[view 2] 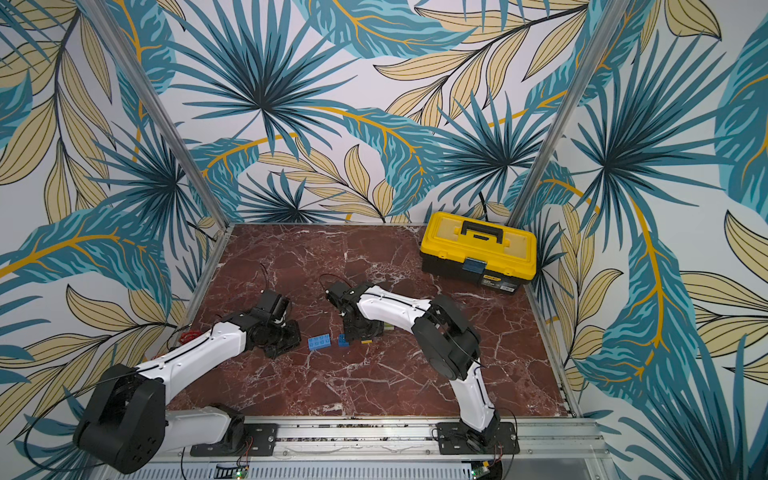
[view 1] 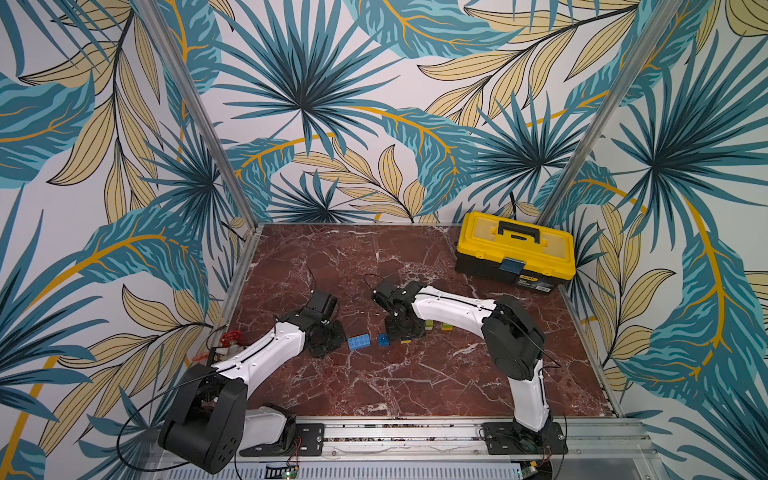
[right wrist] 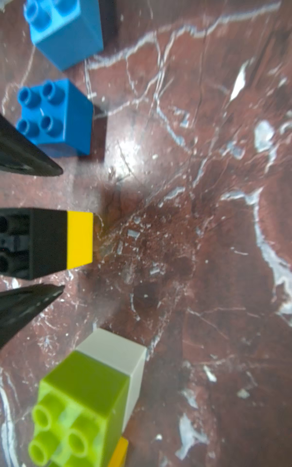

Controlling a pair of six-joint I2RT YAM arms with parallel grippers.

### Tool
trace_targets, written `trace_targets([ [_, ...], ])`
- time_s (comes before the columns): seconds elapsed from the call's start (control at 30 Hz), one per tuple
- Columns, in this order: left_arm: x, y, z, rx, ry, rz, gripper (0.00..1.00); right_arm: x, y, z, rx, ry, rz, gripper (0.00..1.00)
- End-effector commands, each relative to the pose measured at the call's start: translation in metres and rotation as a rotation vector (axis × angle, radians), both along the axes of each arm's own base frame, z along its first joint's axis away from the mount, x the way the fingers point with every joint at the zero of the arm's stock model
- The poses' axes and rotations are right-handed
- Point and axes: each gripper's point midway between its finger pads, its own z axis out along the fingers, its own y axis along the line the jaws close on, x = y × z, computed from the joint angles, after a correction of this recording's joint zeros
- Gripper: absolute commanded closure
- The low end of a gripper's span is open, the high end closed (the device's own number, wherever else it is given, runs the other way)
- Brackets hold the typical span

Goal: Assemble the number 4 with lego
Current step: Pick up the lego brick from the center of the board.

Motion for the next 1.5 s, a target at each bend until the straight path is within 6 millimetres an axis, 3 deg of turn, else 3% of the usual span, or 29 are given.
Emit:
trace_targets([
  [0.0,0.007,0.004,0.010,0.019,-0.034,-0.003,0.94,-0.005,0.000,0.022,0.020,-0.009,0.010,0.31],
  [0.17,0.002,0.004,-0.003,0.021,-0.002,-0.005,0.95,-0.004,-0.003,0.022,-0.001,-0.012,0.005,0.35],
  [0.4,0.002,0.004,-0.007,0.020,0.001,-0.002,0.94,-0.001,-0.005,0.013,-0.034,-0.014,0.015,0.42],
  [0.6,0.002,0.005,-0.010,0.026,0.014,-0.004,0.93,-0.001,-0.005,0.008,-0.044,-0.002,0.015,0.57],
  [0.73,0.001,0.005,-0.012,0.024,0.020,-0.005,0.93,-0.002,-0.006,0.009,-0.049,-0.001,0.016,0.56],
  [0.83,0.001,0.004,-0.012,0.023,0.022,-0.007,0.93,-0.002,-0.007,0.010,-0.044,-0.005,0.013,0.47],
  [1.1,0.001,0.004,-0.011,0.026,0.021,-0.010,0.93,-0.006,-0.007,0.005,-0.037,0.009,0.007,0.48],
  [1.47,0.002,0.004,-0.016,0.030,0.032,-0.014,0.93,-0.007,-0.011,-0.004,-0.057,0.015,0.003,0.66],
])
